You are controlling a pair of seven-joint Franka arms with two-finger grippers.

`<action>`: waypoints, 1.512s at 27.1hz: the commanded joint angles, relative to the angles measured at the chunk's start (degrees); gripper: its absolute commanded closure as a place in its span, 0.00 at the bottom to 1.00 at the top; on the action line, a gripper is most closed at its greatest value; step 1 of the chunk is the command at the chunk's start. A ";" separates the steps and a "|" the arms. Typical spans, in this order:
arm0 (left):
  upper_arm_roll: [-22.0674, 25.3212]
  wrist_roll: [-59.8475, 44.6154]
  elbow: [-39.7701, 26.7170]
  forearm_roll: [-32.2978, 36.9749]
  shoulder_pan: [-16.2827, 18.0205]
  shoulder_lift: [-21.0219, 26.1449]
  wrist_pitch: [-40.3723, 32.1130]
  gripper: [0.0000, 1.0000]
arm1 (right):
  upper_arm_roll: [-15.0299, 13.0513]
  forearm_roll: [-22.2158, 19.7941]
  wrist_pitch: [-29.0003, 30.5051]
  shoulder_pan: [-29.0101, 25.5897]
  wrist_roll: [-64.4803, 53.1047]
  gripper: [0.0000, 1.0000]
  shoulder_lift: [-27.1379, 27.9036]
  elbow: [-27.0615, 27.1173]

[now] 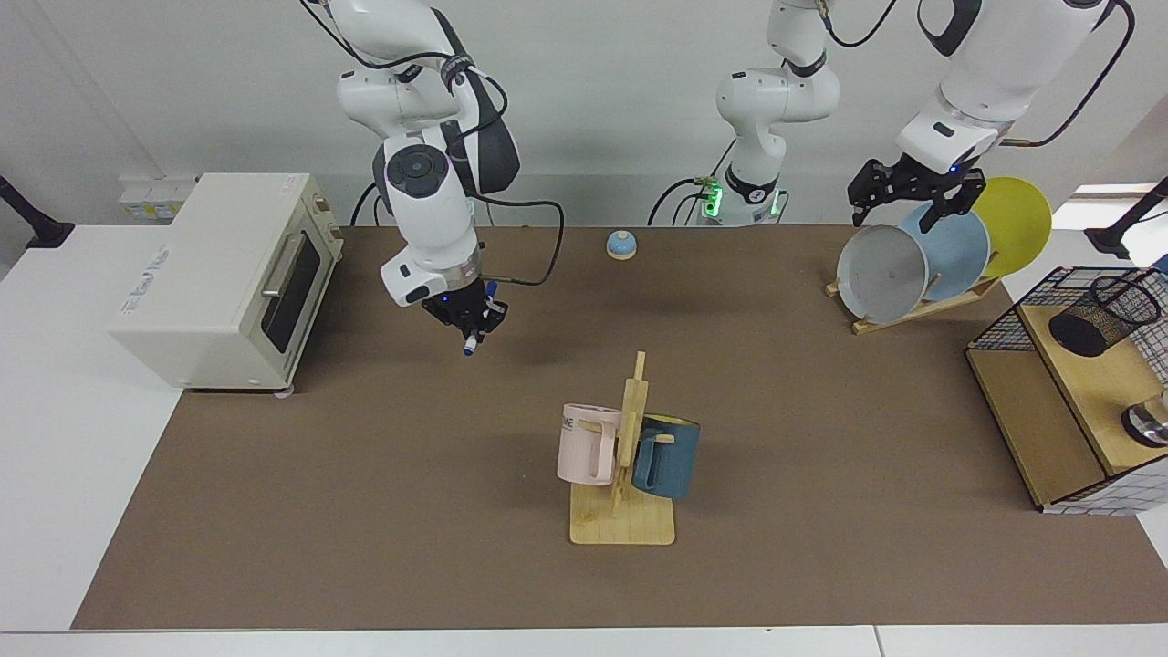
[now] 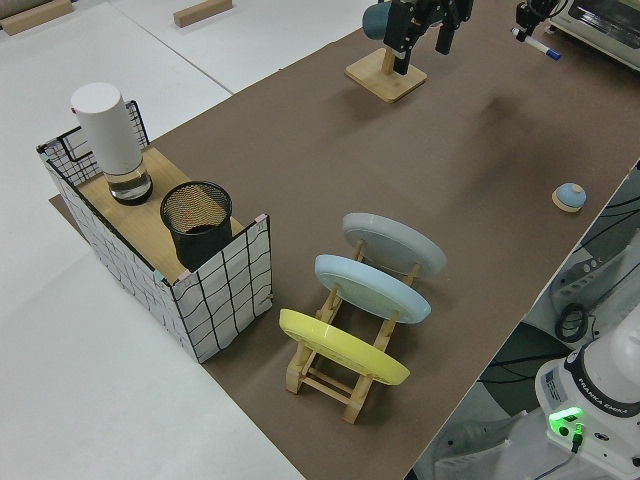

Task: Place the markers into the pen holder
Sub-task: 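Carry the marker toward the middle while the left gripper approaches, then grasp the marker's free end with the left gripper beside the right gripper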

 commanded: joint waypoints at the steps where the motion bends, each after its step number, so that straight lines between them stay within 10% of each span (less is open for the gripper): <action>1: -1.12 0.54 -0.02 -0.68 -1.62 -0.67 -0.04 0.00 | 0.51 1.68 -3.72 0.62 4.79 1.00 -0.05 4.13; 15: -6.92 22.41 -0.29 -5.59 -3.29 -0.94 0.05 0.00 | 2.09 6.08 -9.43 4.92 20.07 1.00 -0.23 9.23; 27: -8.59 27.79 -1.51 -16.94 -4.08 -1.38 -0.13 0.00 | 3.32 18.38 -11.99 7.03 31.67 1.00 0.56 15.03; 41: -9.30 28.67 -10.65 -17.73 -11.63 -8.49 5.49 0.00 | 3.50 18.83 -9.00 10.81 53.39 1.00 3.20 19.60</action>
